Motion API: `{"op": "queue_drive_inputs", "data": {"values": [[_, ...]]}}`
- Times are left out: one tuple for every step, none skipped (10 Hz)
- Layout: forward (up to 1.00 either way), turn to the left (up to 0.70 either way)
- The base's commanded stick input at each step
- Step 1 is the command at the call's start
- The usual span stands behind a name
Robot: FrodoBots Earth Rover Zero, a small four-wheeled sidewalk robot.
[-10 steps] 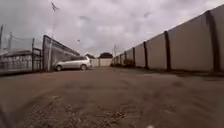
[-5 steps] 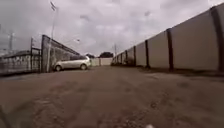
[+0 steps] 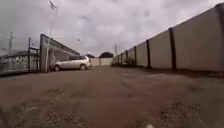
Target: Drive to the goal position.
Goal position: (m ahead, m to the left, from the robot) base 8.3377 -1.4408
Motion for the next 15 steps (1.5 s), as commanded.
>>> {"op": "queue_drive_inputs", "data": {"values": [[0.6, 0.0], [0.6, 0.0], [0.6, 0.0], [0.6, 0.0], [0.6, -0.02], [0.6, -0.09], [0.6, -0.13], [0.6, -0.15], [0.6, -0.15], [0.6, -0.06], [0.6, 0.0], [0.6, 0.0], [0.6, 0.0], [0.6, 0.0], [0.6, 0.0]]}}
